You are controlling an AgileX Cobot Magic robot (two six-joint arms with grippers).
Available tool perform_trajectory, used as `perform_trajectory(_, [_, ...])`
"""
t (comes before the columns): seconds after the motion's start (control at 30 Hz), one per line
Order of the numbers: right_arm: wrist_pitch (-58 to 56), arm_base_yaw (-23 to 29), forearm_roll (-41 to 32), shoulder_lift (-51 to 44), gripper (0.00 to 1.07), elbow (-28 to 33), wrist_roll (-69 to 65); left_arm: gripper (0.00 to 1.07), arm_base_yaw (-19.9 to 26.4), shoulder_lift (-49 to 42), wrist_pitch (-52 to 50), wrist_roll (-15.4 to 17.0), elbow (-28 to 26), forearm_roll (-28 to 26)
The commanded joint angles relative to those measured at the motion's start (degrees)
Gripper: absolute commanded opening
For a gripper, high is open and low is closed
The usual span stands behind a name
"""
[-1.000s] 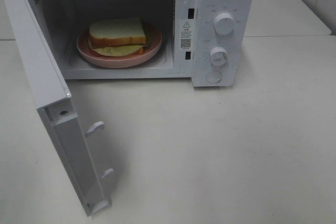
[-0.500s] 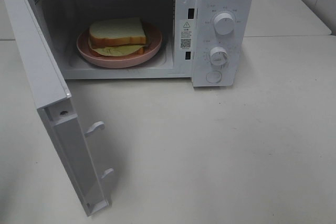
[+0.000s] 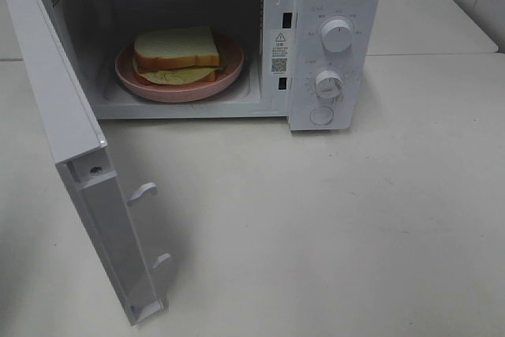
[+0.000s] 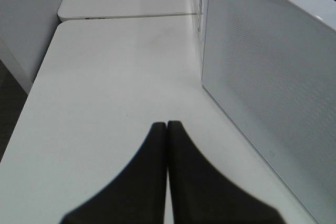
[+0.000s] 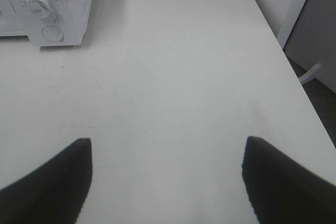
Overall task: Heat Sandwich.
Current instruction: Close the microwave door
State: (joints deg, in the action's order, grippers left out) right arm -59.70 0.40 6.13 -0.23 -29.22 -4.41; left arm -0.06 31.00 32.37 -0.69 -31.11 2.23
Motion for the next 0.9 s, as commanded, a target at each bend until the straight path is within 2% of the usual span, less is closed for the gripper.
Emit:
perform_trajectory(0.03, [0.29,-0.4,-0.06,-1.49,0.76,0.29,0.8,0.0,-0.06,2.64,-4.64,0.06,0.29,0.23])
perform_trajectory(0.1, [0.29,-0.4,-0.06,-1.49,0.76,0.29,0.8,0.0,-0.06,3.55,-6.36,0.0,1.03,0.23])
perform_trajectory(0.23, [0.29,-0.4,-0.06,-1.49,0.76,0.29,0.8,0.0,-0.06,6.53,-17.42,0.0,7.22,0.17])
perform_trajectory(0.27, [0.29,-0.4,-0.06,-1.49,0.76,0.29,0.8,0.0,-0.06,6.53,-17.42,0.0,7.22,0.17])
perform_trajectory(0.33, [0.29,-0.4,-0.06,-1.49,0.76,0.29,0.8,0.0,-0.06,7.51,-25.21,0.0,11.4,0.17])
perform_trajectory(0.4, [0.29,-0.4,-0.06,-1.49,0.76,0.29,0.8,0.0,-0.06,7.56,-27.33,0.0,12.43,0.17])
perform_trajectory(0.43, [0.29,-0.4,-0.06,-1.49,0.76,0.29,0.8,0.0,-0.06,7.56,-32.37,0.0,14.84,0.23])
perform_trajectory(0.53, [0.29,-0.4,-0.06,-1.49,0.76,0.29,0.8,0.0,-0.06,7.62,-39.36,0.0,17.65,0.23])
perform_trajectory(0.7, [0.29,-0.4,-0.06,-1.49,0.76,0.29,0.8,0.0,-0.06,9.68,-43.54,0.0,19.14,0.29])
perform_trajectory(0.9, [0.29,-0.4,-0.06,-1.49,0.76,0.29,0.8,0.0,-0.06,19.6,-51.85,0.06,19.19,2.41])
